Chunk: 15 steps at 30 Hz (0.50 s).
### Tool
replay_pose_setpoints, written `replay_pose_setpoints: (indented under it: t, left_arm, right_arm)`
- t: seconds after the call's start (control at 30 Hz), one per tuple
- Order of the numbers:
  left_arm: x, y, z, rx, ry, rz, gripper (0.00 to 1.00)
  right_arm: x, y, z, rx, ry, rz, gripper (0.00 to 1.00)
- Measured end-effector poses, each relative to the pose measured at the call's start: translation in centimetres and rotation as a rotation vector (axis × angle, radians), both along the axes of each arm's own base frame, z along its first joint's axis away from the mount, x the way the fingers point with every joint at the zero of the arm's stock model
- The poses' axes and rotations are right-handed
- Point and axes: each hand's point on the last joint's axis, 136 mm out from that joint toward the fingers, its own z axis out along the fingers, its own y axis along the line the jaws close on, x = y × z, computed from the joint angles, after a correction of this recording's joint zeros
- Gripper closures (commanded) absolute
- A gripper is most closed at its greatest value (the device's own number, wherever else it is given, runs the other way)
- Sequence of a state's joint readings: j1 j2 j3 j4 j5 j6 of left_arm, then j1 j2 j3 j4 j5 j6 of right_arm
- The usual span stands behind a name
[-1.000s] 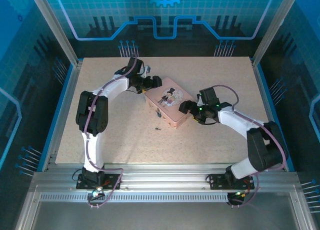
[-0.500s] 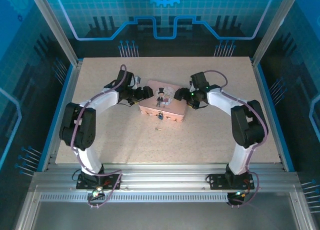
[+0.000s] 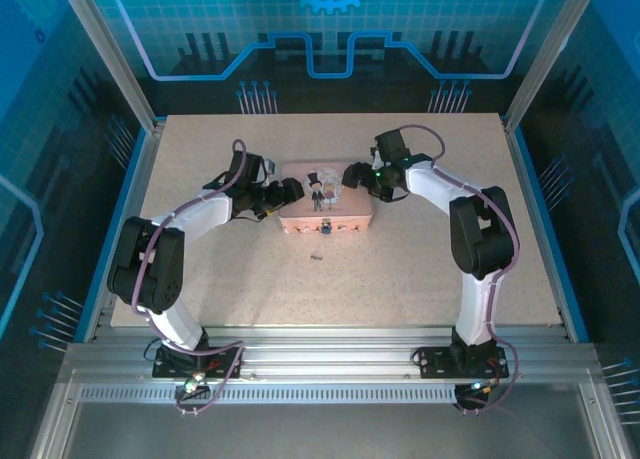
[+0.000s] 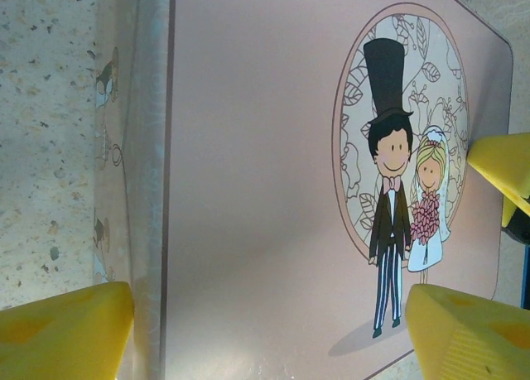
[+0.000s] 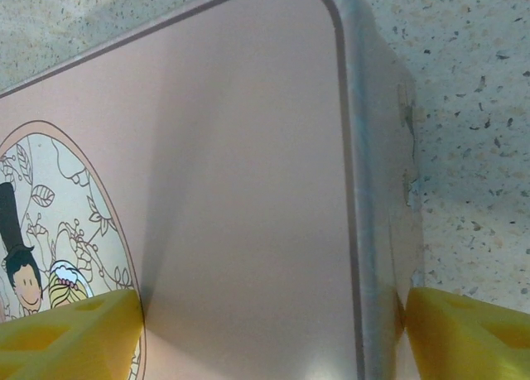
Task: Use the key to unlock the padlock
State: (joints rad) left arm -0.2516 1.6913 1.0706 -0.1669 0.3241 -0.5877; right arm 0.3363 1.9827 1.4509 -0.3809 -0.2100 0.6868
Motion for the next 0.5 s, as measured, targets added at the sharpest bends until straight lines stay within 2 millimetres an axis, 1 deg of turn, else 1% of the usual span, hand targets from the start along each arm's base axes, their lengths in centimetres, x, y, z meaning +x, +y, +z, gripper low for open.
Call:
replay_pose_setpoints:
  t: [0.23, 0.4, 0.5]
  left_arm:
    - [0.4, -0.2, 0.7, 0.010, -0.018, -0.003, 0.12]
    - [0.6, -0.3, 1.0, 0.014, -0.027, -0.005, 0.09]
    - [0.5, -0.2, 1.0, 0.025, -0.028, -0.001, 0.09]
  right_arm:
    - [-1.0, -0.4, 0.0, 0.003, 0.010, 0.000, 0.15]
    - [-1.7, -0.6, 0.3, -0.001, 0.020, 0.002, 0.10]
    - [-2.0, -0.8, 0.8, -0.007, 0.017, 0.009, 0.08]
